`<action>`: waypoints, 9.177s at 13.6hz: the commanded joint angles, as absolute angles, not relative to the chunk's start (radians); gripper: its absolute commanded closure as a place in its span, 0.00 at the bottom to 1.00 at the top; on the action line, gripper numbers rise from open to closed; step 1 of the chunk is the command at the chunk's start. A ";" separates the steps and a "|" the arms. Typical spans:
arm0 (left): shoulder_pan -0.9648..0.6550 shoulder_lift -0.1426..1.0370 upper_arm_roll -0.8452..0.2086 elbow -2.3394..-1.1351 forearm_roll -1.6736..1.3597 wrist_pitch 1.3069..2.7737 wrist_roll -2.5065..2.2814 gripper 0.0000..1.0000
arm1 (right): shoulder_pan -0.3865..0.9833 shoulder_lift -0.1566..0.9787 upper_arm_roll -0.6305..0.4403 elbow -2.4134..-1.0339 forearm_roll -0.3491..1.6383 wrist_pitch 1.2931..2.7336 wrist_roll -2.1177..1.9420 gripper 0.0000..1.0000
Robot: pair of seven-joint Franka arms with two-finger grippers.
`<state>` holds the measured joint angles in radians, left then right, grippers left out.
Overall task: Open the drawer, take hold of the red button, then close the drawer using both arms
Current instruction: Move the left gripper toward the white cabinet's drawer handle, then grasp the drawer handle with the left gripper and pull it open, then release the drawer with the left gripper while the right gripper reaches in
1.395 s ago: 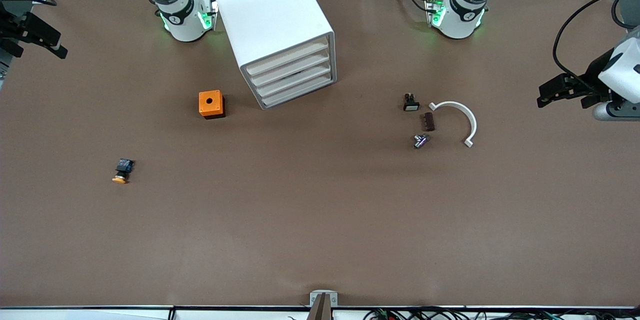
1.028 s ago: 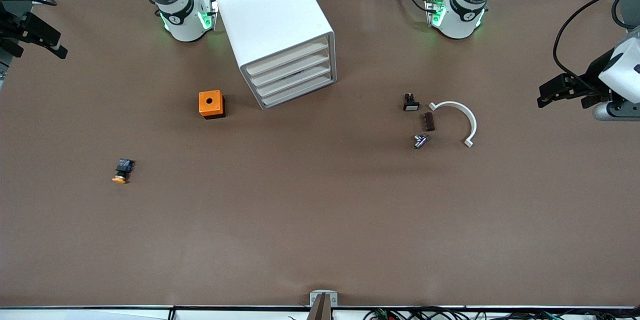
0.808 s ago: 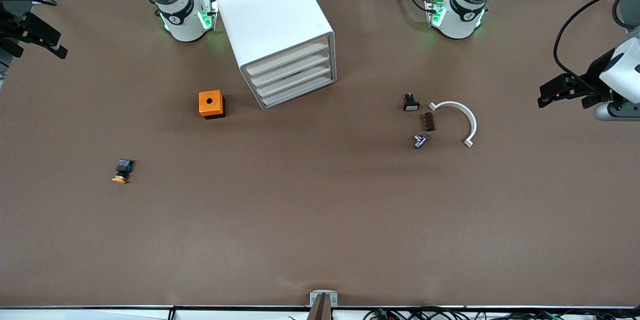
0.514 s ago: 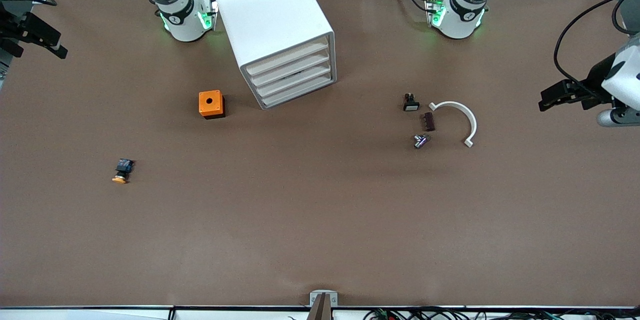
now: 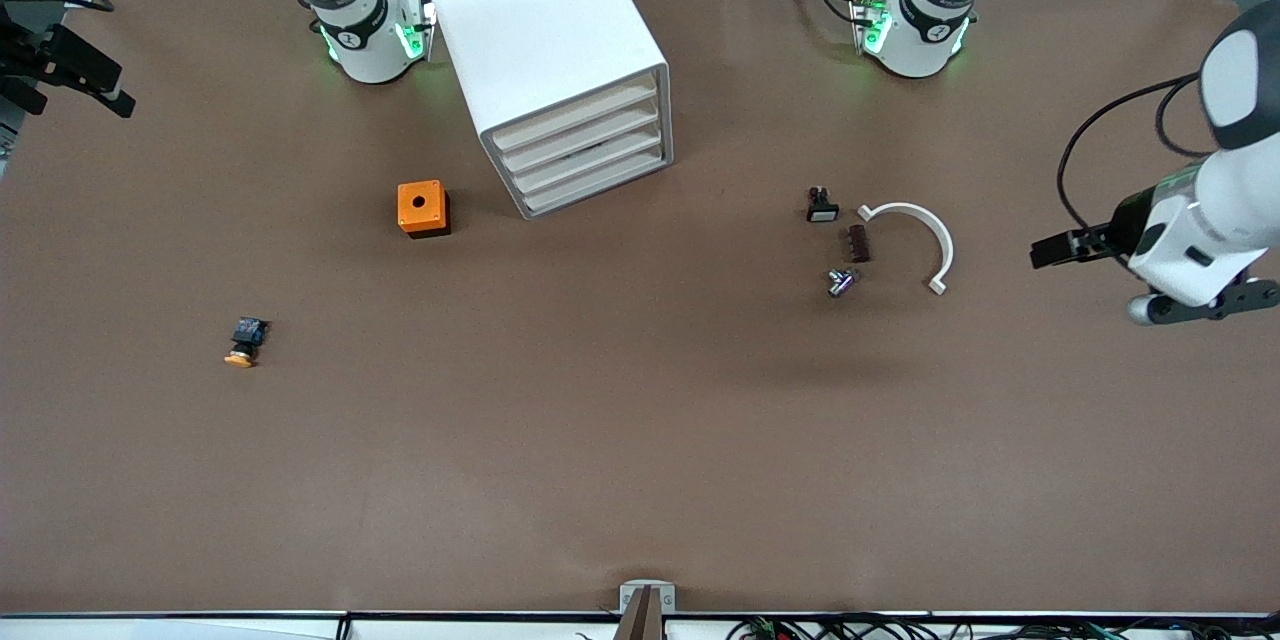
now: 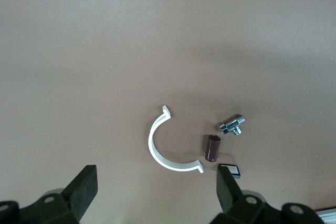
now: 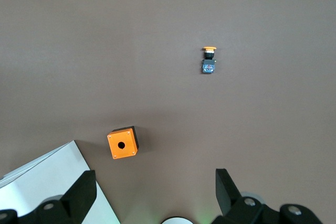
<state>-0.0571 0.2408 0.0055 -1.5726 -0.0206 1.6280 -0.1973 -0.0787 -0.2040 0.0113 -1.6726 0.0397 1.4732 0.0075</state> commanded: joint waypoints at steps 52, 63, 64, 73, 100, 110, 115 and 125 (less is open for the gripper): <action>-0.462 0.905 -0.061 -1.342 -1.022 1.295 -2.201 0.29 | -0.071 -0.221 0.000 -1.686 0.031 1.468 0.002 0.00; -0.577 0.936 -0.063 -1.342 -1.060 1.315 -2.194 0.41 | -0.071 -0.221 0.000 -1.686 0.031 1.468 0.002 0.00; -0.586 0.943 -0.063 -1.344 -1.058 1.318 -2.194 0.43 | -0.071 -0.221 0.000 -1.686 0.032 1.468 0.002 0.00; -0.667 0.946 -0.064 -1.350 -1.052 1.313 -2.197 0.56 | -0.069 -0.221 0.003 -1.687 0.037 1.466 0.002 0.00; -0.393 0.956 -0.054 -1.348 -1.124 1.374 -2.200 0.90 | -0.058 -0.203 0.006 -1.641 0.034 1.466 0.002 0.00; -0.376 0.945 -0.054 -1.347 -1.129 1.376 -2.177 0.00 | -0.061 0.009 0.003 -1.599 -0.047 1.493 -0.002 0.00; -0.354 0.922 -0.058 -1.307 -1.121 1.373 -2.056 0.00 | -0.072 0.078 0.002 -1.591 -0.057 1.560 0.002 0.00; -0.313 0.888 -0.034 -1.235 -0.878 1.376 -1.535 0.00 | 0.188 0.071 0.006 -1.633 0.101 1.552 0.755 0.00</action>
